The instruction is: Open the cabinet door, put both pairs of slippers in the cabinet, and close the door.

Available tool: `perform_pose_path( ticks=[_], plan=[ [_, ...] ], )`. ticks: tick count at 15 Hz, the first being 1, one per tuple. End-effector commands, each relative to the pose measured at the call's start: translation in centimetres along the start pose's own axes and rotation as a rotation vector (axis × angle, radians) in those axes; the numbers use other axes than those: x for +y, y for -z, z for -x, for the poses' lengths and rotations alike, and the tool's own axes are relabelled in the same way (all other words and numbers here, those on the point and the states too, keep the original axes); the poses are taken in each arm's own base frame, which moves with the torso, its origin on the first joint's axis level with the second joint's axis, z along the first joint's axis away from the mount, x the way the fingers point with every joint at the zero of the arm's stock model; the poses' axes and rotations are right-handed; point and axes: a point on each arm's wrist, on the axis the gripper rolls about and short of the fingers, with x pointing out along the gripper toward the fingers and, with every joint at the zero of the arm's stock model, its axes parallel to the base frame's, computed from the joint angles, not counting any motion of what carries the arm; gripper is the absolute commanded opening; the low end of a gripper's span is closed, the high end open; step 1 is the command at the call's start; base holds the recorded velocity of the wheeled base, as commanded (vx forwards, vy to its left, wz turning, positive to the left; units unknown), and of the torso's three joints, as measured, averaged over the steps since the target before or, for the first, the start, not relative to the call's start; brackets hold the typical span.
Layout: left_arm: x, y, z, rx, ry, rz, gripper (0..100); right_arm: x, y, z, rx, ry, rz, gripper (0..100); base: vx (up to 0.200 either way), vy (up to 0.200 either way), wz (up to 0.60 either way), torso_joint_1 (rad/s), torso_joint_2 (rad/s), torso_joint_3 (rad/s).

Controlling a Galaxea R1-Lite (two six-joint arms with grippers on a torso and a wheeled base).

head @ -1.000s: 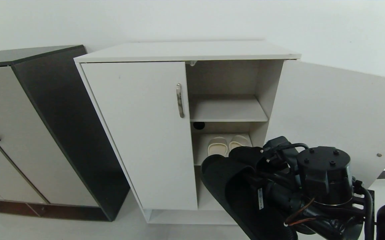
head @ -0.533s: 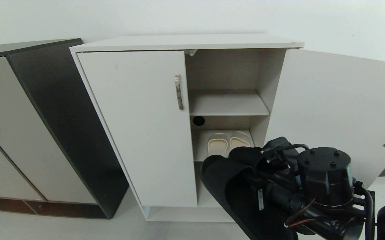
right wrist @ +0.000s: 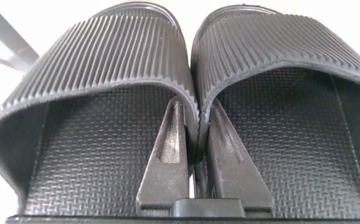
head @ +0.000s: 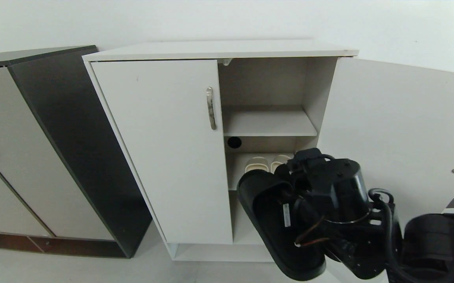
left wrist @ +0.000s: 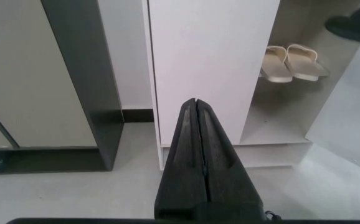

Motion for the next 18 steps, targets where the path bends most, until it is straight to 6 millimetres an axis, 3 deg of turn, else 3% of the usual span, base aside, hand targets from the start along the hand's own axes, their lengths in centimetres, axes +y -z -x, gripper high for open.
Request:
perform_pose_path(
  ticks=[1,4,6,18],
  plan=[
    [0.0,0.0,0.0,0.0,0.0,-0.001,0,2.9,-1.9,-2.9,0.029,0.118,-0.074,0,0.0,0.0,0.0,0.0,0.0,0.0],
    [0.0,0.0,0.0,0.0,0.0,-0.001,0,3.8,-5.5,-3.1,-0.023,0.172,-0.119,0,0.0,0.0,0.0,0.0,0.0,0.0],
    [0.0,0.0,0.0,0.0,0.0,0.0,0,3.8,-6.8,-2.8,-0.049,0.192,-0.113,0,0.0,0.0,0.0,0.0,0.0,0.0],
    [0.0,0.0,0.0,0.0,0.0,-0.003,0,3.4,-7.1,-3.1,-0.061,0.216,-0.092,0,0.017,0.0,0.0,0.0,0.0,0.001]
  ],
)
